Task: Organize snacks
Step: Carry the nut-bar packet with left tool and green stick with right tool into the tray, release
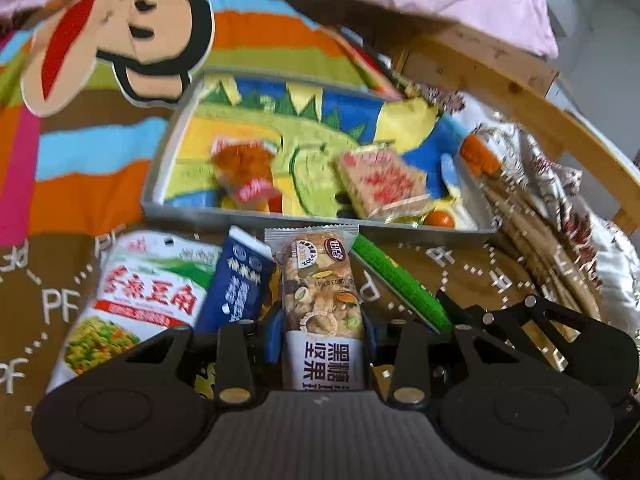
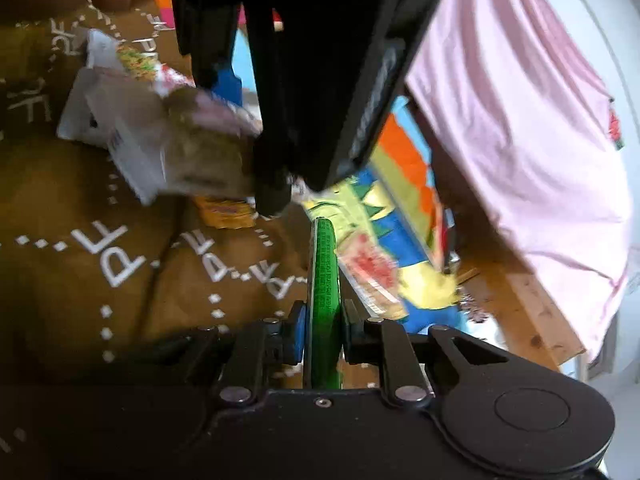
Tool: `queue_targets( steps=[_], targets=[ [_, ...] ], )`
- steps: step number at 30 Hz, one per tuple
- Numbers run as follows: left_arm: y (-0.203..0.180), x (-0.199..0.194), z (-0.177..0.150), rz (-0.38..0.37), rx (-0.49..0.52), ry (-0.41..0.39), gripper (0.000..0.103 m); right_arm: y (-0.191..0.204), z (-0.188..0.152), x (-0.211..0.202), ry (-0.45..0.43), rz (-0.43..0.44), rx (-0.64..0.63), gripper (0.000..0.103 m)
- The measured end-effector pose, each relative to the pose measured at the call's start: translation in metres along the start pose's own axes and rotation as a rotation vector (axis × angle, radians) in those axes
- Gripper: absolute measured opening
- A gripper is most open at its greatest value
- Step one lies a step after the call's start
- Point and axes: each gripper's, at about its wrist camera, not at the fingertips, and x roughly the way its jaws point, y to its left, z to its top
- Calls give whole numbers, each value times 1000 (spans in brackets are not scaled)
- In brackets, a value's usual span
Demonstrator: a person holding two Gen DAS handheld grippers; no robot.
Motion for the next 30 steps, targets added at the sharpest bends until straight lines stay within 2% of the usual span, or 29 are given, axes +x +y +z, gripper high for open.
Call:
queue_targets(
  steps=[9, 13, 17, 23, 30],
  targets=[
    [0, -23, 18, 49, -31, -161, 42, -31, 2, -2, -85, -134, 83, 19],
    [-3, -18, 35, 53, -67, -215, 42, -44, 2, 6, -127, -179, 113, 19],
    [-11, -1, 53, 75, -50, -258, 42, -61, 1, 17, -148, -210, 163, 19],
    [-12, 41, 83, 83, -84, -276, 42, -95, -15, 61, -136, -226, 250, 19],
    [-11, 97, 102, 112, -145, -210, 42, -114, -35, 114, -6, -154, 411, 19]
  ],
)
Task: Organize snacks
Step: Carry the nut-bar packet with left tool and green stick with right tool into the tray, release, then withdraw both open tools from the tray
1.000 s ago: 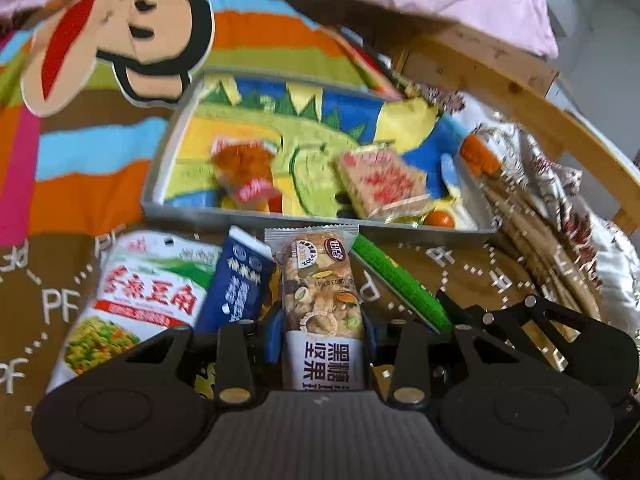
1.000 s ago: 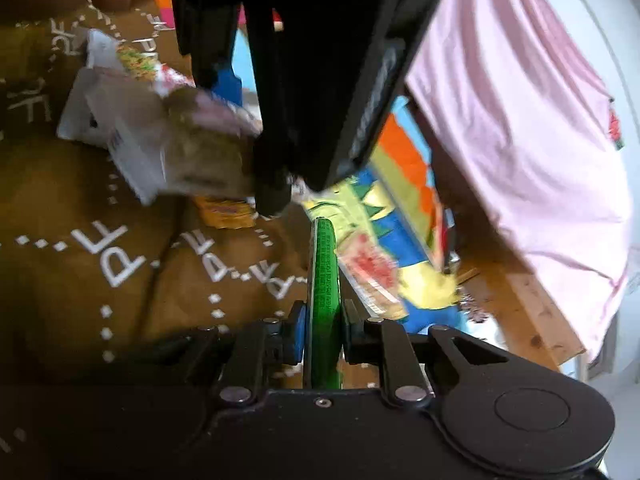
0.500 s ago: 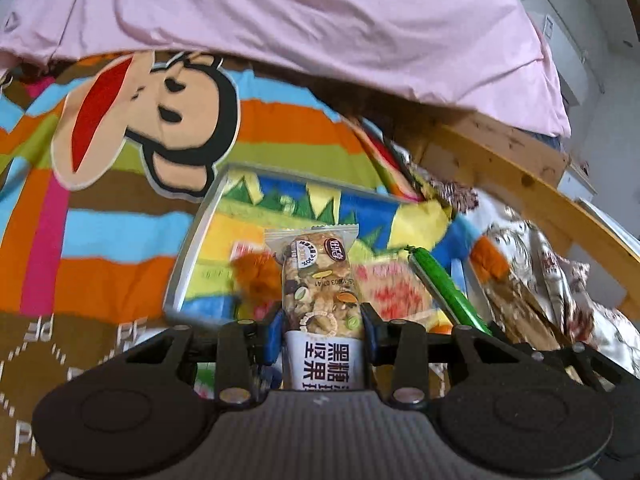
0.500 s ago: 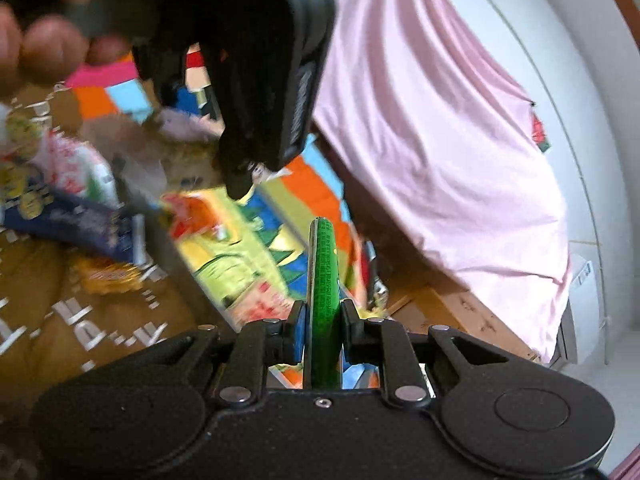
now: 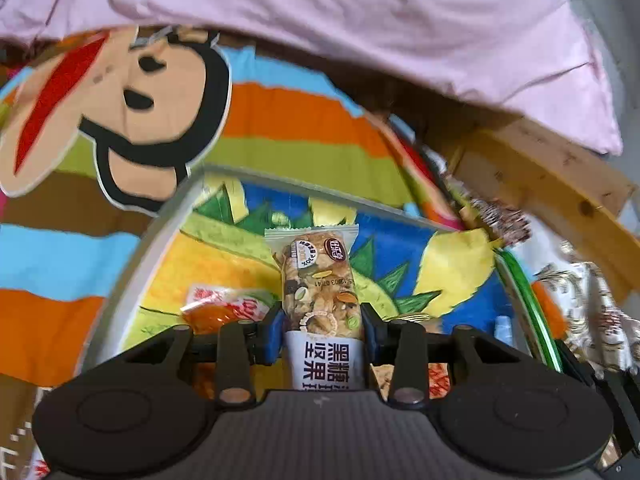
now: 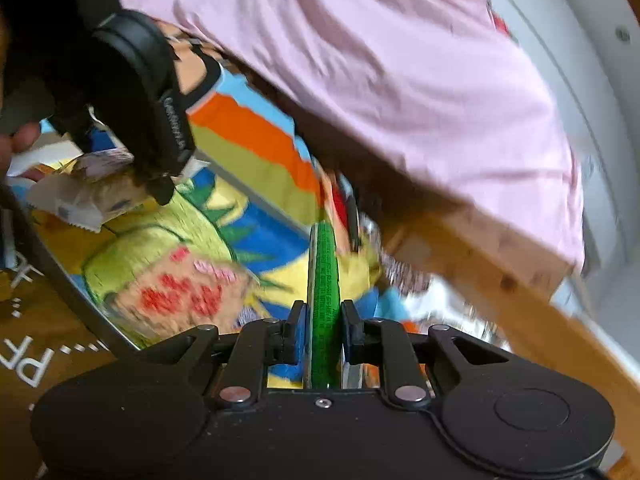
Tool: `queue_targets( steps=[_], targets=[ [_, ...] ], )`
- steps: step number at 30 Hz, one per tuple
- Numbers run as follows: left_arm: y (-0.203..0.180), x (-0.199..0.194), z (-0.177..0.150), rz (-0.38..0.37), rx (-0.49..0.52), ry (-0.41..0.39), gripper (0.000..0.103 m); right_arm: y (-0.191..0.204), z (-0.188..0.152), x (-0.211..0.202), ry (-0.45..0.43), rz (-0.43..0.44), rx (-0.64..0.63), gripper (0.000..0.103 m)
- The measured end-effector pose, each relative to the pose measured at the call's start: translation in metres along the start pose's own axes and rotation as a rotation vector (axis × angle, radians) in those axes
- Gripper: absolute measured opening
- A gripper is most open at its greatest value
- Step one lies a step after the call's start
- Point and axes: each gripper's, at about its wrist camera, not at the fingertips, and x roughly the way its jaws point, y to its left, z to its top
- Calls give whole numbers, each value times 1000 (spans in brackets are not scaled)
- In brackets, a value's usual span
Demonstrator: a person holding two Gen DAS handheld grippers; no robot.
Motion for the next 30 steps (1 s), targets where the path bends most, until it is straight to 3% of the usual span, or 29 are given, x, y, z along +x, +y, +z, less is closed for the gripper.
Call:
queue_targets(
  steps=[9, 21, 23, 27, 30],
  targets=[
    [-18, 38, -7, 35, 42, 53, 42, -10, -7, 17, 136, 42, 115, 19],
    [-27, 45, -9, 94, 76, 38, 44, -13, -10, 20, 157, 49, 129, 22],
    [-28, 44, -9, 108, 80, 37, 54, -15, -9, 20, 160, 46, 135, 31],
    [-26, 38, -7, 116, 73, 42, 64, -21, -6, 16, 146, 30, 159, 37],
    [-22, 28, -5, 117, 55, 30, 71, -30, 0, 8, 117, 18, 209, 54]
  ],
)
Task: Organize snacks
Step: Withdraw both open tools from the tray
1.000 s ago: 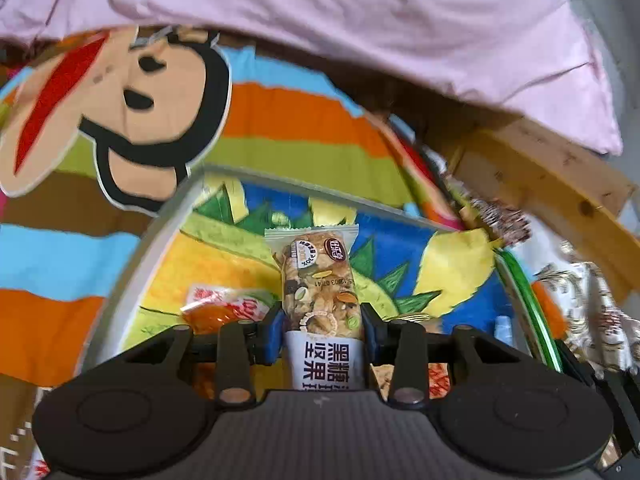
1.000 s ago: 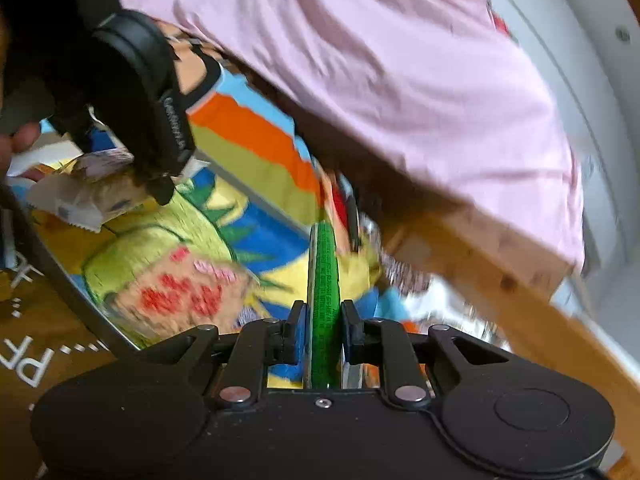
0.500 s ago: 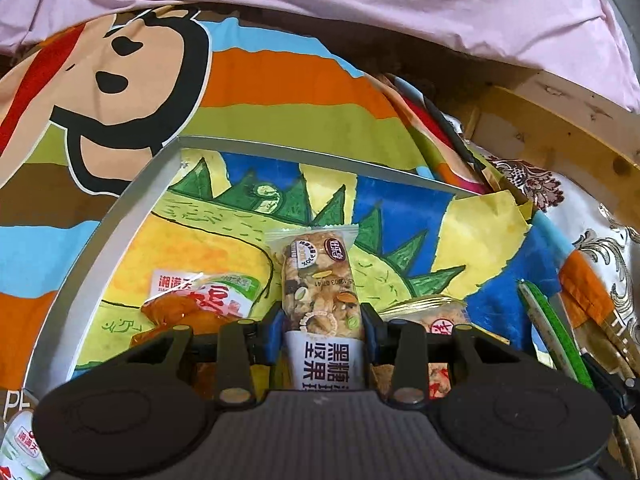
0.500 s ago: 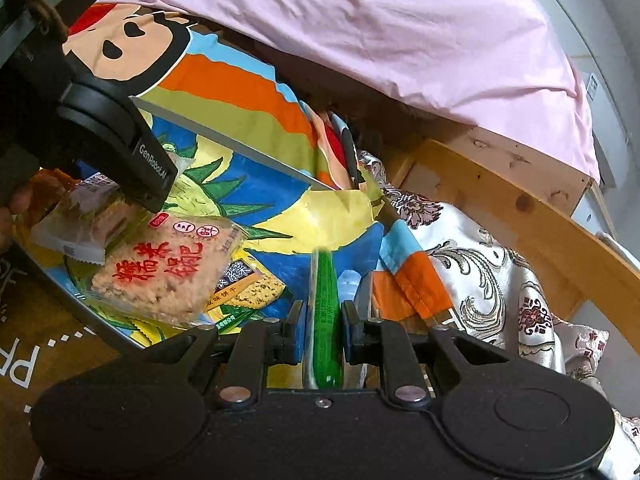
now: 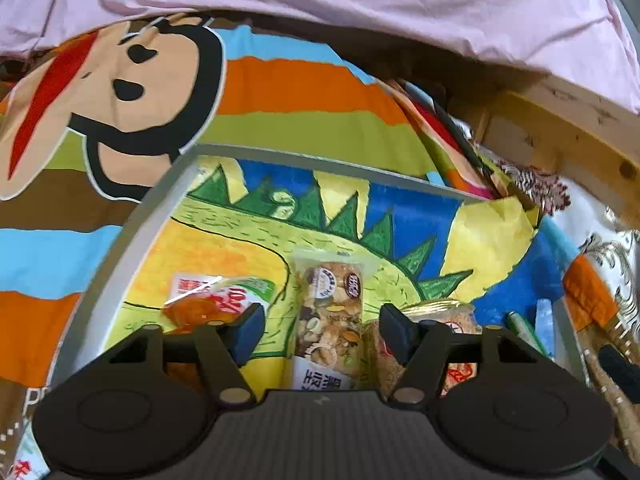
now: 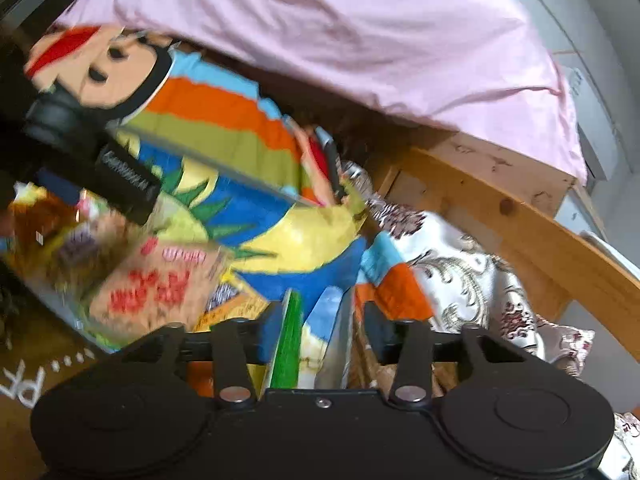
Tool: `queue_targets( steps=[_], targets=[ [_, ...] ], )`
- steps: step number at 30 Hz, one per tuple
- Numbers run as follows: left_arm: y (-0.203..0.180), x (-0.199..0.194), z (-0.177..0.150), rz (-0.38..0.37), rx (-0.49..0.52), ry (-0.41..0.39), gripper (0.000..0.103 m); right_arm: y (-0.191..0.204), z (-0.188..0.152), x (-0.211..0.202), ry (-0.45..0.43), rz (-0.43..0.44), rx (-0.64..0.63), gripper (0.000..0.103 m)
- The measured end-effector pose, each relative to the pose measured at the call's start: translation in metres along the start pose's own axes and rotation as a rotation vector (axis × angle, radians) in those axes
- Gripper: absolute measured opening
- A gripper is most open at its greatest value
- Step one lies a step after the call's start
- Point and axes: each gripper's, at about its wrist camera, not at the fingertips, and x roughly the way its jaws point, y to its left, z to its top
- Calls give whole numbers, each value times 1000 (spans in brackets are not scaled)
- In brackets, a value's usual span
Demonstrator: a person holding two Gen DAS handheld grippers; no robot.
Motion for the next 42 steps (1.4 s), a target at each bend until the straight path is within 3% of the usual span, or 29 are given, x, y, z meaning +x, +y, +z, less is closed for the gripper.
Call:
queue_targets(
  steps=[5, 11, 13, 21, 30, 39, 42],
  targets=[
    [7, -29, 6, 6, -16, -59, 85, -20, 14, -24, -77, -8, 131, 78],
    [16, -79, 11, 15, -12, -154, 101, -38, 25, -72, -219, -13, 237, 98],
    [20, -100, 10, 19, -5, -201, 102, -43, 27, -87, -248, -2, 266, 101],
    [45, -177, -7, 42, 19, -302, 102, -45, 30, -145, -311, 73, 298, 102],
    [80, -252, -44, 88, 97, -350, 102, -23, 24, -209, -380, 152, 274, 102],
    [110, -300, -88, 108, 140, -283, 102, 3, 4, -269, -321, 231, 232, 102],
    [118, -311, -96, 110, 130, -221, 102, 11, 0, -286, -273, 258, 226, 102]
  ],
)
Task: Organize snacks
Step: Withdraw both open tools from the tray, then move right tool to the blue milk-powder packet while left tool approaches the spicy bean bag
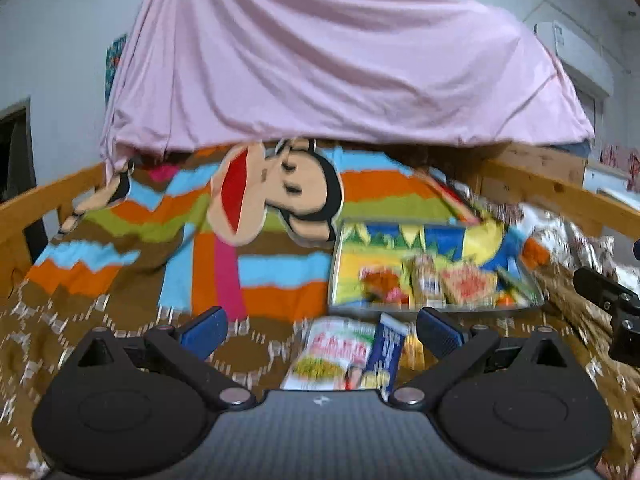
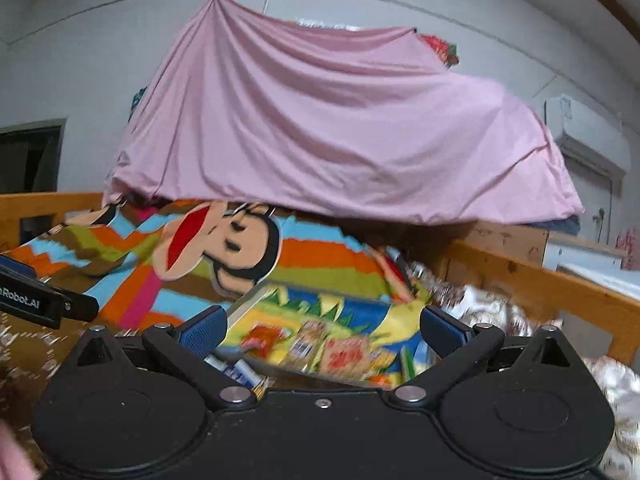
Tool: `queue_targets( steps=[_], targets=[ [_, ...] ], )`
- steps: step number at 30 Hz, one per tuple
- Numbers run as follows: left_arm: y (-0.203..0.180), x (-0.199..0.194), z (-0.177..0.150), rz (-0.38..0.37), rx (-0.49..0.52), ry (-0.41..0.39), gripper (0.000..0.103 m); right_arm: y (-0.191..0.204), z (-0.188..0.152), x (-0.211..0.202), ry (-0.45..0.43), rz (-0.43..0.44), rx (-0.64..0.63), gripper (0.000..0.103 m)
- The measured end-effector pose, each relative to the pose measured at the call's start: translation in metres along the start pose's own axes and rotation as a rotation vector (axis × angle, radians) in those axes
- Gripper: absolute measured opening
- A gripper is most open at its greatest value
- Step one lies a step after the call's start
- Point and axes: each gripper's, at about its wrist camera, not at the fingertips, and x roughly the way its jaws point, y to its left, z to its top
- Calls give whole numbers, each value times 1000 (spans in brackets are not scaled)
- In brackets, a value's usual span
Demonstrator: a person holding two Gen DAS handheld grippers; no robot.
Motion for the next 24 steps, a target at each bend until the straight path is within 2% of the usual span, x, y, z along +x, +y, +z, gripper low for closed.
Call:
queue_targets(
  steps=[2, 8, 13, 15, 20, 24],
  targets=[
    [4, -8, -6, 2, 6, 40, 103, 8, -2, -8, 35, 18, -9, 102],
    [14, -25, -20, 22, -27, 74, 103, 27, -6, -18, 128, 57, -36, 102],
    [10, -21, -22, 113, -4, 123, 102, 37, -3, -11, 245, 56, -22, 102],
    [11, -19, -21, 124, -13, 139, 102, 40, 0, -8, 287, 48, -23, 102],
    [16, -16, -16, 137, -55, 161, 102, 50, 9, -5, 345, 41, -16, 102],
    [23, -15, -13, 155, -109, 174, 102, 58, 16, -4, 357, 44, -28, 102]
  ],
)
